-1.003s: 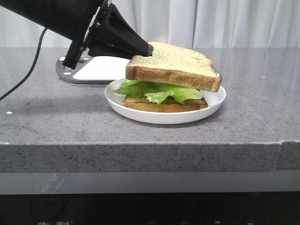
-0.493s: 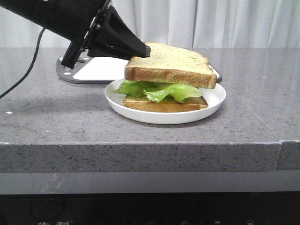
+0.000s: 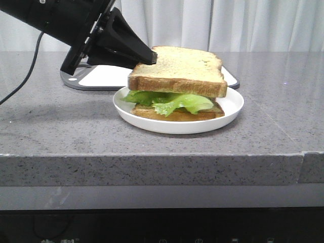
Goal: Left arm grabs bread, right arm adds lettuce
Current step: 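Carry the held bread slice over the lettuce and lower it with the left gripper, then open the left gripper and lift it off the bread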
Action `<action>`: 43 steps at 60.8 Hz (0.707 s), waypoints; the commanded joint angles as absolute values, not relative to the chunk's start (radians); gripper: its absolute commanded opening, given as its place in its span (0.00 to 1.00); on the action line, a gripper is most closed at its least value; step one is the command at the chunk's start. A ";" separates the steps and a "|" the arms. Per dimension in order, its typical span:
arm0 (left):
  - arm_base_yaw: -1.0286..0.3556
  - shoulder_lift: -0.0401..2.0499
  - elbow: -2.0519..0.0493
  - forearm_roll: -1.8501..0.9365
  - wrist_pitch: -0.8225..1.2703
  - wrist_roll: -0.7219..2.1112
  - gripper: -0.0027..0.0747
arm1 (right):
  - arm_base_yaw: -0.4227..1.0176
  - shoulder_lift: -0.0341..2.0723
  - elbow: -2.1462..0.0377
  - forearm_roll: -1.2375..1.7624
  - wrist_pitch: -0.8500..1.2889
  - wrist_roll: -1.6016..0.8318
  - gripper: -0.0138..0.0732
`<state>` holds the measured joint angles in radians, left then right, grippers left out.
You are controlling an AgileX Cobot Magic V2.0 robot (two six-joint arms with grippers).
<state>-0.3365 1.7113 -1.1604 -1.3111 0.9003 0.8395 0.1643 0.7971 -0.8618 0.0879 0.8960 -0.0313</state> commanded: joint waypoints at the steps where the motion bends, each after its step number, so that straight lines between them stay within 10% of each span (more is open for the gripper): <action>1: -0.334 1.672 -1.195 -1.362 0.932 0.835 0.39 | 0.162 0.795 -0.888 0.078 0.832 -0.031 0.49; 11: -0.332 1.672 -1.195 -1.362 0.955 0.835 0.56 | 0.162 0.795 -0.888 0.078 0.832 -0.031 0.49; 43: -0.249 1.446 -1.216 -1.004 1.048 0.622 0.56 | 0.162 0.795 -0.888 0.079 0.848 -0.031 0.49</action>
<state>-0.2501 1.5462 -1.1847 -1.0761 1.0372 0.7171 0.1643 0.7971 -0.8618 0.0879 0.8960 -0.0313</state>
